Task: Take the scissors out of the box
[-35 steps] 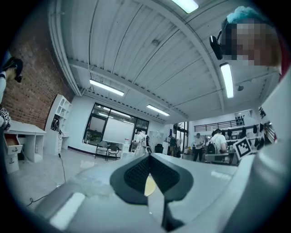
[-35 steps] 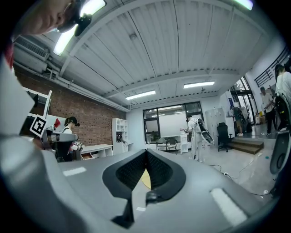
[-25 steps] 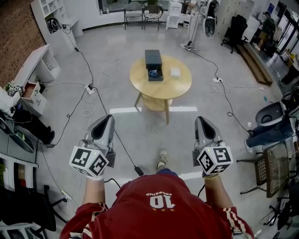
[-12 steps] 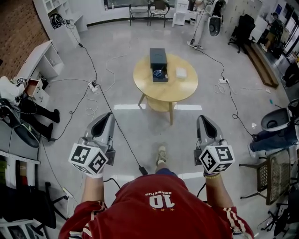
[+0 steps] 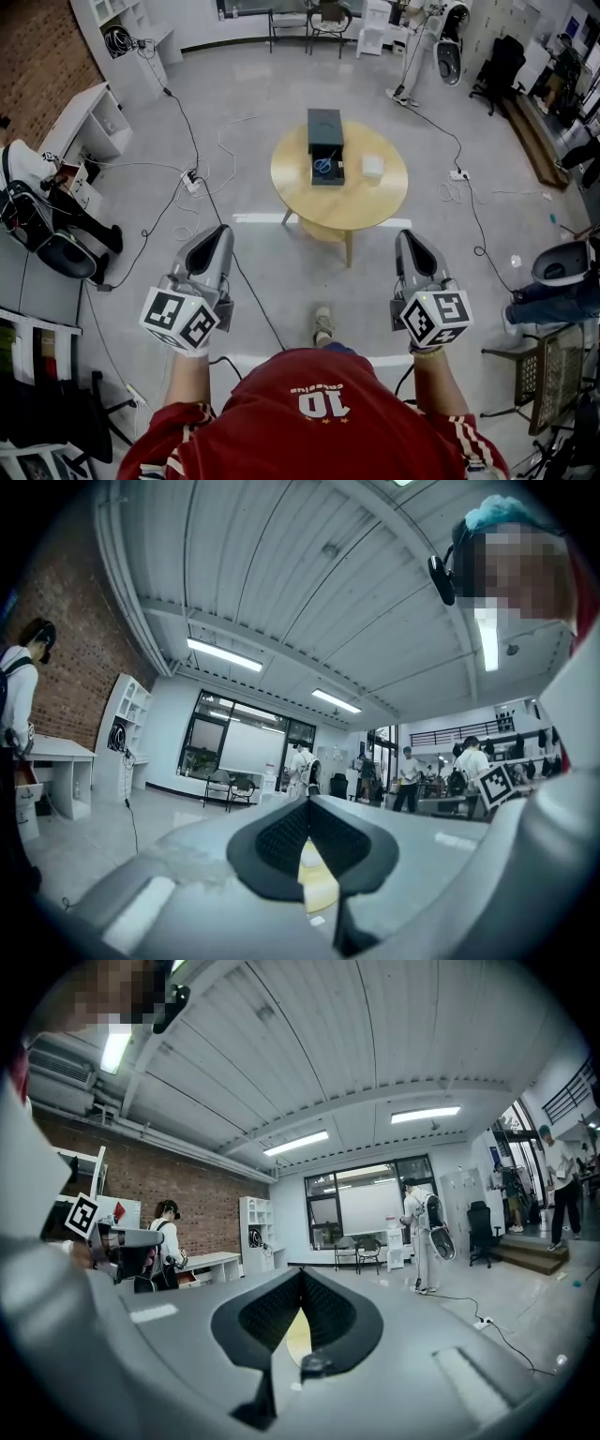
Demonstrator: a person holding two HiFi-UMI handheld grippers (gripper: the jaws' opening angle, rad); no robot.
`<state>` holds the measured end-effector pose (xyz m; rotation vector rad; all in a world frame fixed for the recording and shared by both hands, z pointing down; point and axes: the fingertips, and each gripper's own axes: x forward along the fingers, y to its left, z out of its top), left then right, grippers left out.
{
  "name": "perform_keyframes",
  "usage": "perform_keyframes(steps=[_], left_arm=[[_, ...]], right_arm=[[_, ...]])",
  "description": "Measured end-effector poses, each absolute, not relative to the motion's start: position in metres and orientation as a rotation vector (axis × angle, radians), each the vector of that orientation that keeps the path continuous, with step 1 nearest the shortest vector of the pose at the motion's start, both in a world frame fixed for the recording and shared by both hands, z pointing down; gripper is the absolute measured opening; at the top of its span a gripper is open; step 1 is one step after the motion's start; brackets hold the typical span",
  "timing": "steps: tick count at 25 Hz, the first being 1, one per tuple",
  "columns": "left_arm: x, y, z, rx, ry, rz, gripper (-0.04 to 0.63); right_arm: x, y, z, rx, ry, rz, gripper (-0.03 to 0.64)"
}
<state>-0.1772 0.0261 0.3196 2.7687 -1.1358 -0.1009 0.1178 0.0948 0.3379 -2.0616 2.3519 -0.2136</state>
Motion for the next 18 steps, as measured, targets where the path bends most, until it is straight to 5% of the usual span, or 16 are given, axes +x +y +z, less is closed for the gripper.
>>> perform_keyframes(steps=[18], left_arm=[[-0.100, -0.121, 0.320, 2.689, -1.282, -0.066, 0.003]], right_arm=[[0.188, -0.085, 0.350, -1.892, 2.507, -0.281, 0.000]])
